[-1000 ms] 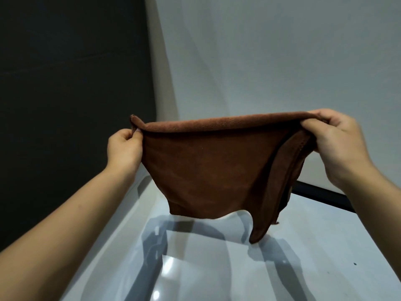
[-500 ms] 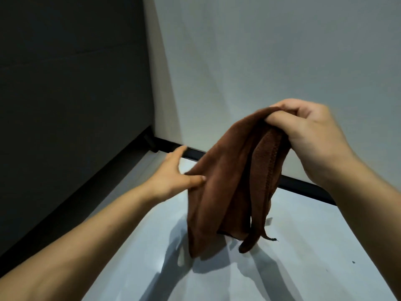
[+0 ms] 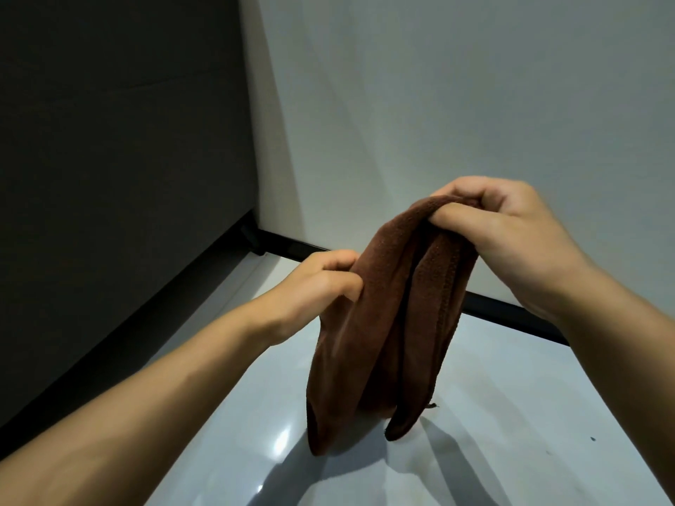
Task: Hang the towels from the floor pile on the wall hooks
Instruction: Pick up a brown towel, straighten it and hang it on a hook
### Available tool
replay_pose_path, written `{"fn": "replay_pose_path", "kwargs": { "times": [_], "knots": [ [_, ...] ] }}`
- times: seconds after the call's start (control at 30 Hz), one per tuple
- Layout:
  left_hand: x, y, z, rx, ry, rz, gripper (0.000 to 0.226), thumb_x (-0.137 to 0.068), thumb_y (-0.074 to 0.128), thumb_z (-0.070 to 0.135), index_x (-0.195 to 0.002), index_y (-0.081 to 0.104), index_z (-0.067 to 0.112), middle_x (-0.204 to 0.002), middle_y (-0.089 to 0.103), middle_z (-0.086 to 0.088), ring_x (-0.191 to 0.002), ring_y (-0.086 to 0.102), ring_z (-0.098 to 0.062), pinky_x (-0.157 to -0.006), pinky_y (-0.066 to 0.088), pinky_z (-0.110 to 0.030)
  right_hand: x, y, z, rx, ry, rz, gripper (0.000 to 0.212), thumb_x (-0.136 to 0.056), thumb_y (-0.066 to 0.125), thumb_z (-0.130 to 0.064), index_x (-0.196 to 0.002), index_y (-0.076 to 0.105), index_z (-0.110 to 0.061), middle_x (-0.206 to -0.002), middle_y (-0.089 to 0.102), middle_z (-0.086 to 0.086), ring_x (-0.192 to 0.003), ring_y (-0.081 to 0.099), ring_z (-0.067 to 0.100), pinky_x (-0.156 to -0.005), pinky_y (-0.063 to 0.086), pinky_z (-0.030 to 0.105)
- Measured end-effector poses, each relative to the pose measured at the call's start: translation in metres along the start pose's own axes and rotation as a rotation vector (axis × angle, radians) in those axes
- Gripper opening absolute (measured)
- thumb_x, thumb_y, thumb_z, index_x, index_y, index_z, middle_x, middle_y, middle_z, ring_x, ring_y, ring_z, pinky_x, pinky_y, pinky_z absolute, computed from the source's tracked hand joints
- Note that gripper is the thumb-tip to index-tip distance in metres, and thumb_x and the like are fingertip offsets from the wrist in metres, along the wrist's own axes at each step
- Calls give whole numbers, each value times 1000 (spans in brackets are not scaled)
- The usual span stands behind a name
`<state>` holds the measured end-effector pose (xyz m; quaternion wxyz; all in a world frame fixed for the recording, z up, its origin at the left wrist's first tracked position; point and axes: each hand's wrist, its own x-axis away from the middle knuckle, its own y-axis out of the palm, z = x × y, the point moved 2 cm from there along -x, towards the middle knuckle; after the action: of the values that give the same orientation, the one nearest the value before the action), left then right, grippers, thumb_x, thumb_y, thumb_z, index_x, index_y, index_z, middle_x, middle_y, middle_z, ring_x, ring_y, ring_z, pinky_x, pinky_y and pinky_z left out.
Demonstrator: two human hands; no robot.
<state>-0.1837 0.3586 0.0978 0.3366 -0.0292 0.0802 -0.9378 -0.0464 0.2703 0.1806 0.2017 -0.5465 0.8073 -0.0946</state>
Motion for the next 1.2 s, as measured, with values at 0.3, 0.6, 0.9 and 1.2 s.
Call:
{"fn": "replay_pose_path", "kwargs": {
  "times": [0.3,0.6,0.9,1.2],
  "knots": [
    [7,-14,-31,-123,-130,125,57,-81,58,60,-96,67,6,-90,72,-10,-83,69,-26,-82,56,-43,-4,-17,12,64,2,158,24,-83,58,-3,-65,66,-17,-60,62,-6,-59,57,6,-59,45,18],
    [12,-48,-10,-812,84,731,45,-88,51,51,-60,45,16,-56,48,1,-60,49,-21,-53,31,-32,-2,-19,27,393,6,139,10,-75,60,-9,-70,60,-18,-64,58,-4,-62,53,13,-63,44,29],
    [13,-60,15,-1146,284,691,47,-87,37,56,-71,49,14,-60,48,3,-58,52,-23,-58,46,-37,0,-32,45,255,173,20,19,-79,57,1,-71,47,-14,-59,46,0,-56,42,12,-54,37,19],
    [13,-62,29,-1266,421,679,47,-89,43,51,-71,52,9,-58,46,0,-53,51,-28,-53,41,-33,2,-40,77,64,309,15,23,-83,60,4,-71,49,-12,-67,52,2,-63,52,13,-59,47,15]
  ]
}}
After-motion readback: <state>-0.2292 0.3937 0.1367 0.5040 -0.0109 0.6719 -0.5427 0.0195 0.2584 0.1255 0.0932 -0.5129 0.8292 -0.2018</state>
